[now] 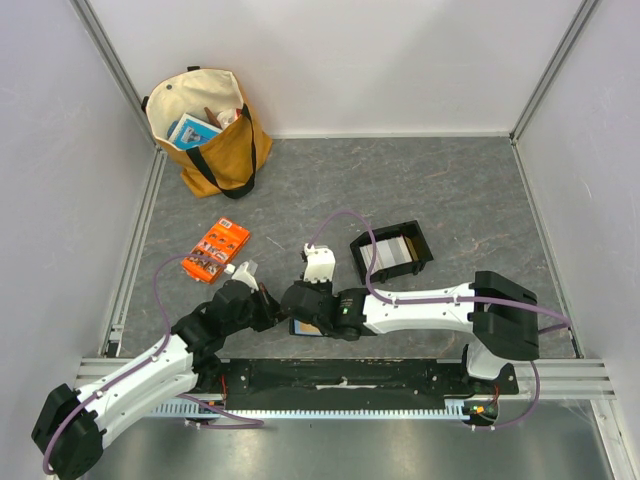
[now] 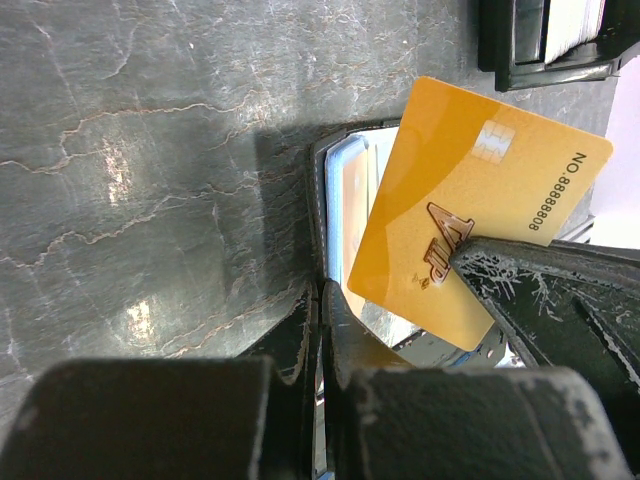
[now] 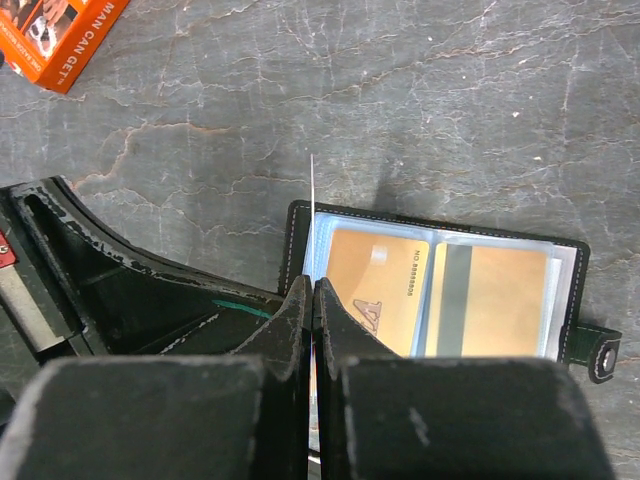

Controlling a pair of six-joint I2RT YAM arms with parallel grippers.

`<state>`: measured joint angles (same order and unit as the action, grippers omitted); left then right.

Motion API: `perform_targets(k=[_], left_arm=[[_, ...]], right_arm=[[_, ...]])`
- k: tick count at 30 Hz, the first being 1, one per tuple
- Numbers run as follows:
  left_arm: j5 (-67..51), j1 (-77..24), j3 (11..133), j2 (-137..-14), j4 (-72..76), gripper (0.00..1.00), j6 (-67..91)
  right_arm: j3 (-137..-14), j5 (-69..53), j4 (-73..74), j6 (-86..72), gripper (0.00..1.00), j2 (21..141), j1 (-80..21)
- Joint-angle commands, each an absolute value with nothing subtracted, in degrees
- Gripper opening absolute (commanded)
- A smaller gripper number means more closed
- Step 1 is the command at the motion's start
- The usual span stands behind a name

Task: Put the credit cards into the card holder
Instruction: Turn over the card slot in the card holder.

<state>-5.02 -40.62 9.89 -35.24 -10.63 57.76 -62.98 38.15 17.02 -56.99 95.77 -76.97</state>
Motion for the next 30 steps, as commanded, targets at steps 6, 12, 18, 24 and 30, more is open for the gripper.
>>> perform_targets(k=[6, 12, 18, 24, 30], left_arm=[[-5.1, -40.8, 10.5, -35.2, -9.2, 0.02, 59.3], [-5.0, -40.9, 10.5, -35.2, -9.2, 0.02, 59.4], [-4.5, -40.8, 10.7, -35.2, -10.0, 0.02, 59.2], [-4.0, -40.8, 10.9, -35.2, -10.5, 0.02, 58.9], [-3.7, -40.8, 11.1, -34.8, -11.0, 0.02, 58.6]], right_arm=[[-62.8, 37.6, 14.5, -57.8, 0.0, 97.1, -76.6], [-62.3, 37.7, 15.0, -58.1, 0.0, 97.2, -76.6], [-62.2, 38.9, 16.7, -58.4, 0.0, 96.2, -76.6], [-61.3, 39.5, 17.8, -58.7, 0.0, 94.7, -76.6], [-62.0, 40.6, 20.5, -58.4, 0.0, 94.0, -76.7]])
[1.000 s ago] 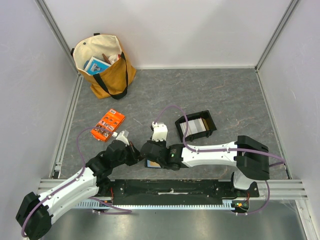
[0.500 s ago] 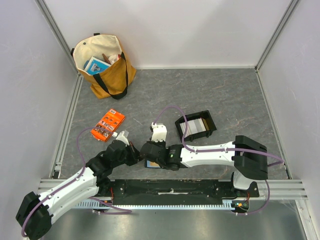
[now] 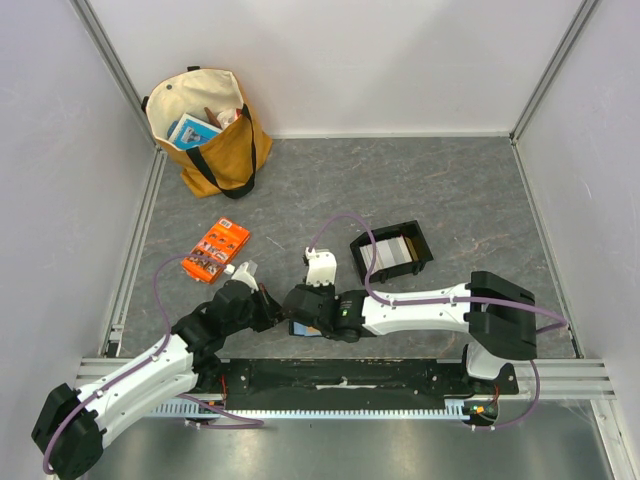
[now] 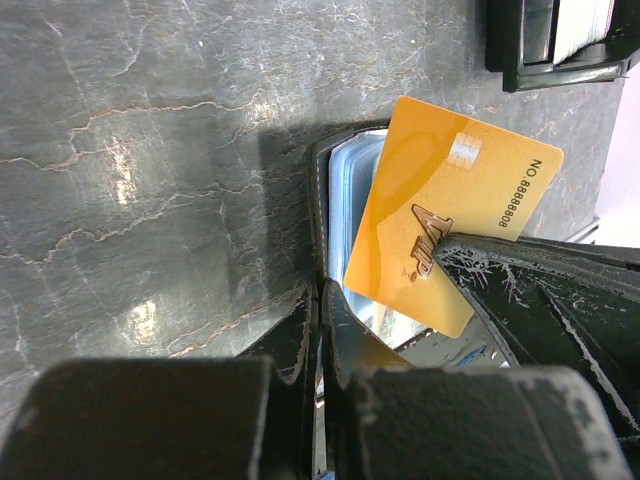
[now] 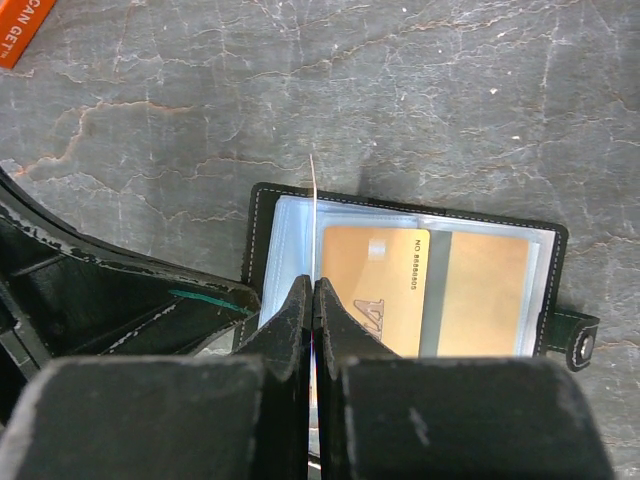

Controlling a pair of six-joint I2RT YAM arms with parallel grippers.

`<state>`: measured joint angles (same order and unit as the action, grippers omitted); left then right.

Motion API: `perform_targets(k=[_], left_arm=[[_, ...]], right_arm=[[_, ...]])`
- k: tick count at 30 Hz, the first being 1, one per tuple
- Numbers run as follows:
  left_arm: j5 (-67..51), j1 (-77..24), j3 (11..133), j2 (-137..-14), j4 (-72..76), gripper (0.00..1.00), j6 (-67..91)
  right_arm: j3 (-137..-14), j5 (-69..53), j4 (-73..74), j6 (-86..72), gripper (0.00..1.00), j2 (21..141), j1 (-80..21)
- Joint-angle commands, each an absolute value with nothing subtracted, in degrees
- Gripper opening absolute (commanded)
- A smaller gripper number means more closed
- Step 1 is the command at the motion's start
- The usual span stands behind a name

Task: Put the credit cards into the card holder
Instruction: Turn over the card slot in the card holder.

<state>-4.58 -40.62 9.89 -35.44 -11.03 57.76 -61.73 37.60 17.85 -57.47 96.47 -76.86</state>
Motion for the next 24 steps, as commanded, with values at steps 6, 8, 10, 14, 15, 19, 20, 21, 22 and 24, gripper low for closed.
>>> perform_targets(k=[6, 8, 10, 14, 15, 19, 20, 21, 22, 24], left_arm=[[-3.4, -40.8, 11.2, -35.0, -11.3, 0.02, 58.4], [-3.3, -40.9, 11.3, -35.0, -11.4, 0.02, 58.3], [-3.3, -40.8, 11.3, -35.2, -11.4, 0.02, 58.2], [-3.3, -40.8, 11.3, -35.6, -11.4, 0.02, 57.9], [-3.3, -40.8, 11.3, -35.6, -11.4, 0.02, 57.9], [-3.1, -40.8, 11.2, -35.6, -11.6, 0.02, 57.9], [-3.1, -40.8, 11.2, -35.7, -11.6, 0.02, 57.9], [-3.0, -40.8, 11.2, -35.8, -11.7, 0.02, 57.9], [-3.0, -40.9, 11.2, -35.8, -11.7, 0.02, 57.8], [-3.1, -40.9, 11.4, -35.9, -11.9, 0.02, 57.7]], right_arm=[[-63.1, 42.6, 23.0, -57.9, 0.0, 93.3, -76.8], [-63.0, 42.5, 23.0, -57.8, 0.0, 93.0, -76.8], [-63.0, 42.5, 23.1, -57.7, 0.0, 92.9, -76.8], [-63.2, 42.4, 22.9, -57.0, 0.0, 92.6, -76.8], [-63.3, 42.9, 23.5, -57.0, 0.0, 92.5, -76.9], [-62.1, 41.8, 22.7, -56.6, 0.0, 90.8, -76.8], [-62.0, 42.3, 22.8, -56.4, 0.0, 90.4, -76.8], [-61.7, 42.6, 22.7, -56.4, 0.0, 89.7, -76.7], [-61.4, 43.1, 22.7, -56.3, 0.0, 89.1, -76.7], [-61.0, 43.2, 22.7, -55.9, 0.0, 88.2, -76.7]])
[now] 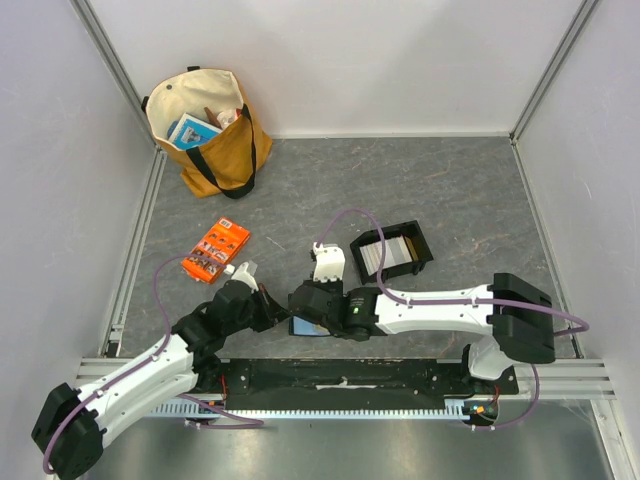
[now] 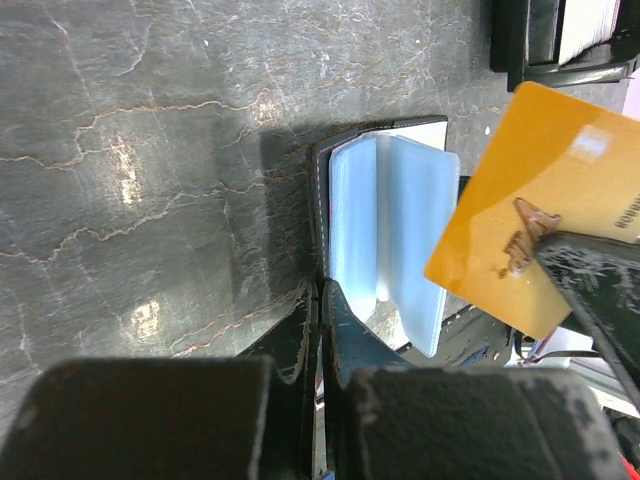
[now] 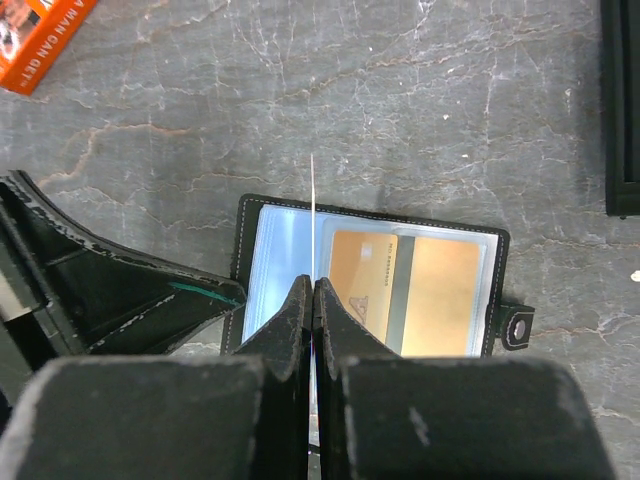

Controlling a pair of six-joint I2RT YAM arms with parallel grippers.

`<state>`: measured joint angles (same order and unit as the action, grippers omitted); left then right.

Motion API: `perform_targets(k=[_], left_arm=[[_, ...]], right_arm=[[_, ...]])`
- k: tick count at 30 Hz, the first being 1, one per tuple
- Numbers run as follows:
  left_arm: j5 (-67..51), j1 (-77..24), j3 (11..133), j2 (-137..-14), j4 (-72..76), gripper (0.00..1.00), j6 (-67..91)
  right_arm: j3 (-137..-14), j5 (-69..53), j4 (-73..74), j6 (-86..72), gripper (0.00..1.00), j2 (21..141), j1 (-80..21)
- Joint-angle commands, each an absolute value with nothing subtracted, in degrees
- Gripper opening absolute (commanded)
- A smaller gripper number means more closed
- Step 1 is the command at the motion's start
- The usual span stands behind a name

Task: Put the credit cards into the card holder
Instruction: Turn over the card slot in the card holder.

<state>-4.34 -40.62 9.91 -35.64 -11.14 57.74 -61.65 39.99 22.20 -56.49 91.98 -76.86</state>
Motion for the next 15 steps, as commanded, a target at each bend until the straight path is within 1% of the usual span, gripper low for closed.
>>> perform_targets(k=[1, 6, 15], left_arm=[[-3.0, -40.8, 11.4, -35.9, -11.9, 0.02, 57.7], [-2.9, -40.9, 11.7, -36.0, -12.0, 0.02, 57.6], [-3.5, -40.8, 11.7, -35.9, -11.5, 0.02, 57.5]], right_arm=[[-60.9, 43.2, 22.5, -55.3, 0.0, 87.8, -76.7], [-60.0, 42.5, 22.7, -55.7, 0.0, 87.1, -76.3], [-61.5, 38.9, 19.9, -54.1, 0.0, 90.4, -76.2]])
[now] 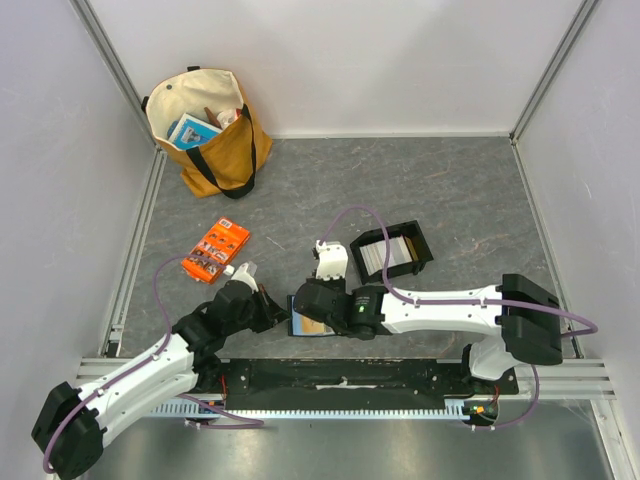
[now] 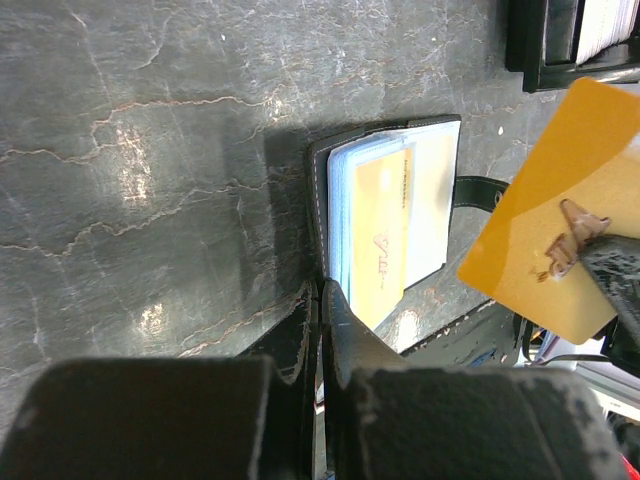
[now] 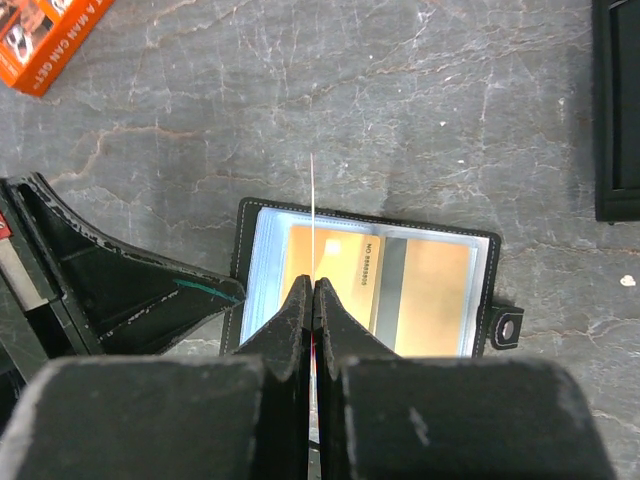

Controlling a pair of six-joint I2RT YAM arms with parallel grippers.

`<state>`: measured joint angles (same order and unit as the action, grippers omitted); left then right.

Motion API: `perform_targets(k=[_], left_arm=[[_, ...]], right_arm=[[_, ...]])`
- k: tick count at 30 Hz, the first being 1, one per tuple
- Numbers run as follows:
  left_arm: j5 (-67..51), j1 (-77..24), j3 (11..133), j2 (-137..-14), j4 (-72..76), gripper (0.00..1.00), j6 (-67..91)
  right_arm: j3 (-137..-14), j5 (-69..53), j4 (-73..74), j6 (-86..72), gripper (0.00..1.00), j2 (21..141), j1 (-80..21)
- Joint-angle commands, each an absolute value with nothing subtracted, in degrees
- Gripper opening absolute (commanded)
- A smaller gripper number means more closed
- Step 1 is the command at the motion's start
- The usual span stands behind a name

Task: Put the credit cards into the card holder
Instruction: Turn over the card slot in the card holder.

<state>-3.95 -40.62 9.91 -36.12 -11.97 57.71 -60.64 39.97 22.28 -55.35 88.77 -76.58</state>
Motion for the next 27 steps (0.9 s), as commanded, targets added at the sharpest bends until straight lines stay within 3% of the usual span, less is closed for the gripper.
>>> perform_targets(k=[1, 10, 27], left_arm=[[-3.5, -40.8, 11.6, -35.9, -11.3, 0.02, 57.5], [-4.0, -40.8, 11.5, -35.3, -11.2, 0.02, 57.8], [-3.9, -40.8, 11.2, -35.2, -11.0, 0.02, 58.0]], right_arm=[[-61.8, 37.8, 19.3, -53.9, 0.0, 91.1, -76.1], [-64.4, 34.7, 16.4, -53.4, 0.0, 96.4, -75.9], [-63.7, 34.9, 14.4, -54.0, 0.0, 95.1, -76.0]])
